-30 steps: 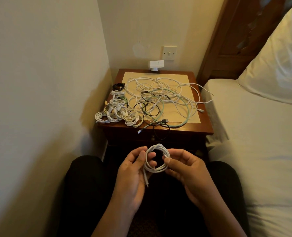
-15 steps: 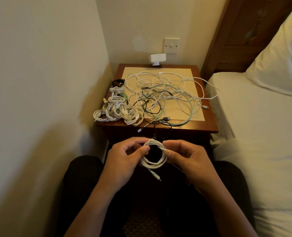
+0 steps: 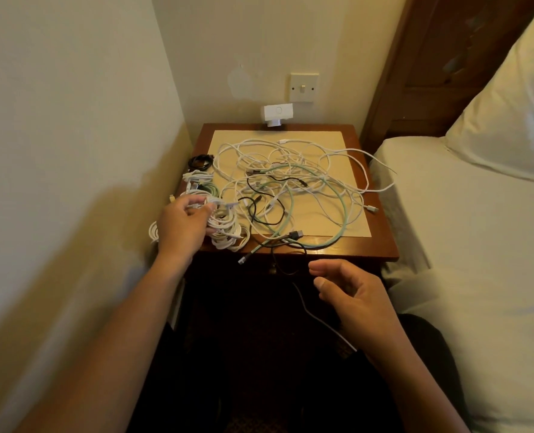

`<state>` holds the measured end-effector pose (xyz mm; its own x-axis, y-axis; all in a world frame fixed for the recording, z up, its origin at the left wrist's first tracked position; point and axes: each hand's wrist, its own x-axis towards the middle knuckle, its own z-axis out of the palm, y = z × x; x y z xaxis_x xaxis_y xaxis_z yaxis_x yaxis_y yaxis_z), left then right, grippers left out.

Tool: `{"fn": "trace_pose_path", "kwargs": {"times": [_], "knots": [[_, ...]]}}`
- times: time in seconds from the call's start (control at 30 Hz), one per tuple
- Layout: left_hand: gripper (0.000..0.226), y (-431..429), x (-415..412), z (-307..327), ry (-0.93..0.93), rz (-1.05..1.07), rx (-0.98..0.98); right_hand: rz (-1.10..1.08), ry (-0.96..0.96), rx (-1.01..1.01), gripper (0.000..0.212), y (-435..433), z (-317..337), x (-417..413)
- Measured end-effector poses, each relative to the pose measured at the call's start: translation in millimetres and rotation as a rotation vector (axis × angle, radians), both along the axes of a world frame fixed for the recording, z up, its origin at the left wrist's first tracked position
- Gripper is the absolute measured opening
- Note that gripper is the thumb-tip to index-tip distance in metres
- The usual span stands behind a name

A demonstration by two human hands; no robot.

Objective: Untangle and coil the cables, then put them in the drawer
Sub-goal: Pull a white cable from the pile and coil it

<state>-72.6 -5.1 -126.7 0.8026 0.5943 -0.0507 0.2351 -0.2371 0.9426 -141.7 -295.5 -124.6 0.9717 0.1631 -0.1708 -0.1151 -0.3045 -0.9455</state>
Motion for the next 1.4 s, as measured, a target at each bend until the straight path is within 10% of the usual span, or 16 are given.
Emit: {"fn": "trace_pose_path", "kwargs": {"times": [0.4,0.73,1.4], "knots": [[0.031,14.1,-14.7,-12.5,0.033,0.000,0.683,0.001,-0.115,-0.117,0.020,-2.9,5.2,62.4],[0.015,-1.7,-20.1,19.9,-0.160,-0.192,0.627,0.141,-0.357,-0.771,0.031,48.5,-9.3,188.0],[0.021,-51.3,1.2,169.1,-0.380,-0.399,0.559,0.113,-0.953,-0.402,0.018,-6.6,278.9,162.0]]}}
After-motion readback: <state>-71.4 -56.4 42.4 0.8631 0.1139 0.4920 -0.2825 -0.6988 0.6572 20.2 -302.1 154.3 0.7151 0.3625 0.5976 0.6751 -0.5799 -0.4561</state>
